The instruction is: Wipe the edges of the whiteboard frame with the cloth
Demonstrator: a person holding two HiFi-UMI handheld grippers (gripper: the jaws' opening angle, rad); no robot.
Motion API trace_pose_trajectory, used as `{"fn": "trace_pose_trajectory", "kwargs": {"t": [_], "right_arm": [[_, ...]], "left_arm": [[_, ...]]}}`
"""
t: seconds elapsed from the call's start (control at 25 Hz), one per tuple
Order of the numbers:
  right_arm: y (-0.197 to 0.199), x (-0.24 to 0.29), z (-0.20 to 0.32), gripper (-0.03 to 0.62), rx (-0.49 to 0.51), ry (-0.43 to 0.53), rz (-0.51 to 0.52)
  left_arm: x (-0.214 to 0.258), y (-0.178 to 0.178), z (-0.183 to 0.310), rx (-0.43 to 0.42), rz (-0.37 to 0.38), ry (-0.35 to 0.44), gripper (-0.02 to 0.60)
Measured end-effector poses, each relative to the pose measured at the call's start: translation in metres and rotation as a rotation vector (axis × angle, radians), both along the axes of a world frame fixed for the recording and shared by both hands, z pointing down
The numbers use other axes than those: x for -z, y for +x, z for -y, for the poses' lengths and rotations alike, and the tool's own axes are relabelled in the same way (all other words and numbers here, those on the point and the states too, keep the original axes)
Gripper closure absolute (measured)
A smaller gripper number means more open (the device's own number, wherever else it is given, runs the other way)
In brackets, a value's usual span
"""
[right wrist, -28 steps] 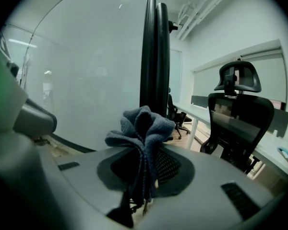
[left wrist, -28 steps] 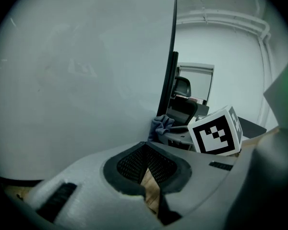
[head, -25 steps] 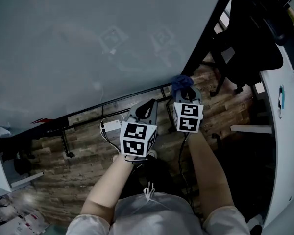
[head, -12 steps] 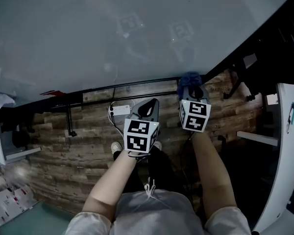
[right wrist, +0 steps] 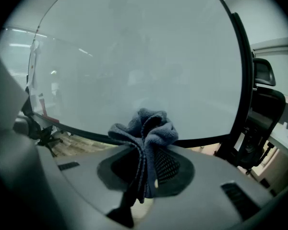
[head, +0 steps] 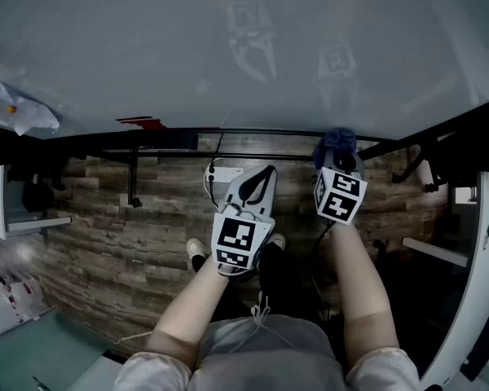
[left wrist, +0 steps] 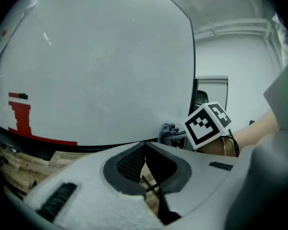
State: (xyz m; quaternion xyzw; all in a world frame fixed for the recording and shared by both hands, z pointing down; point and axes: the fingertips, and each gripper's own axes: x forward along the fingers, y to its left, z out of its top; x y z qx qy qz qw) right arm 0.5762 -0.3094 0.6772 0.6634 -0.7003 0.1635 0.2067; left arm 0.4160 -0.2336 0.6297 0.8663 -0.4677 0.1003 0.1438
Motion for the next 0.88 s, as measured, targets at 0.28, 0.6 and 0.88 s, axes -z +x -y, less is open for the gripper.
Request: {"fn": "trace_pose_trajectory", "kwargs": {"t": [0.28, 0.6, 0.88], "right_arm": [[-0.087, -0.003, 0.001, 0.52, 0.003, -0.025, 0.017], [-0.193, -0.004, -0.003, 0.52, 0.059, -0.046, 0.012], [-0.259, 0.007, -0.006, 0.52, 0.141, -0.084, -0.044]], "left_arm": [[0.016, -0.094, -0.022, 0.016, -0.019, 0.118, 0.563], [0.012, -0.212, -0.044, 0.087, -0.018, 0.115, 0.563], [0.009, -0.268, -0.048, 0.116, -0.024, 0.104, 0.563]]}}
